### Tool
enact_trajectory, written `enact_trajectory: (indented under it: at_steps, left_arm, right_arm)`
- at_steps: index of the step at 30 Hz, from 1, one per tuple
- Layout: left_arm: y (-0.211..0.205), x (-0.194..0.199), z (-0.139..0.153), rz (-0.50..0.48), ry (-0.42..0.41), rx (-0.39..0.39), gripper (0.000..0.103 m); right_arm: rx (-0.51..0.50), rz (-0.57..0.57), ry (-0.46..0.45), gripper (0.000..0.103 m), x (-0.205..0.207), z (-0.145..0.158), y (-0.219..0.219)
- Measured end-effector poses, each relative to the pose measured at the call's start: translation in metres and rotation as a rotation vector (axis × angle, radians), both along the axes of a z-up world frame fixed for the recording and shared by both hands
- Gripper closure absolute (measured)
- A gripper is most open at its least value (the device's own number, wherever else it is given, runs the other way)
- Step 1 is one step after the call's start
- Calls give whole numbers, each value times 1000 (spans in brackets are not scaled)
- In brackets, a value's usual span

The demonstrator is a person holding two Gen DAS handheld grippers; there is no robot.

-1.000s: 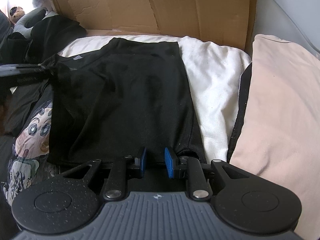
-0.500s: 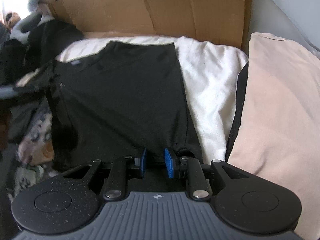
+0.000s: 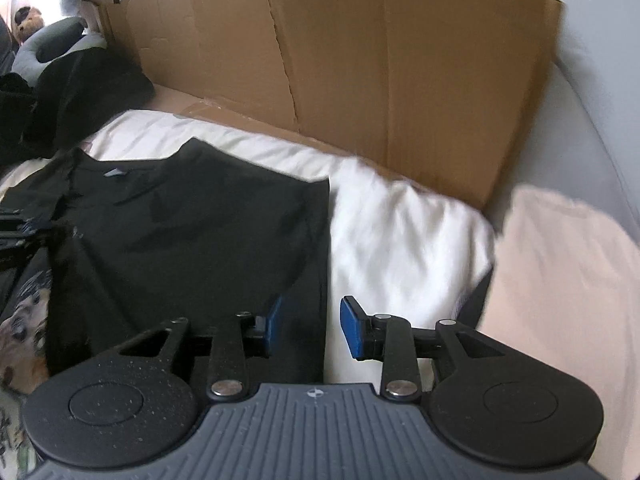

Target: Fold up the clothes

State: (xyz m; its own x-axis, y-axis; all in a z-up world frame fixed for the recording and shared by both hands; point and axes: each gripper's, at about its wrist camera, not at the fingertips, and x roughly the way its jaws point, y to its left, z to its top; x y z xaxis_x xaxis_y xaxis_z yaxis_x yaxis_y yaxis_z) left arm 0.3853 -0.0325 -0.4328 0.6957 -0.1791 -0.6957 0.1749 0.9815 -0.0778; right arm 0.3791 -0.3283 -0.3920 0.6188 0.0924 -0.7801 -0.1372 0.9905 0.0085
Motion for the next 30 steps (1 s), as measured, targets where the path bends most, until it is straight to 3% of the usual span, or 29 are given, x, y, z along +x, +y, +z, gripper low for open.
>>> enact_trajectory:
  at_steps: [7,16,30]
  left_arm:
    - [1,0,0,-3,-1,-4,95]
    - [1,0,-7,-8,9,-7,95]
    - [1,-1,-9,-10,14,-6,94]
  right_arm:
    - [-36,58,-50,65,40,7,16]
    - [-62,83,-15,66,74,-8,25]
    - [-129,137,7,72,81,-22,41]
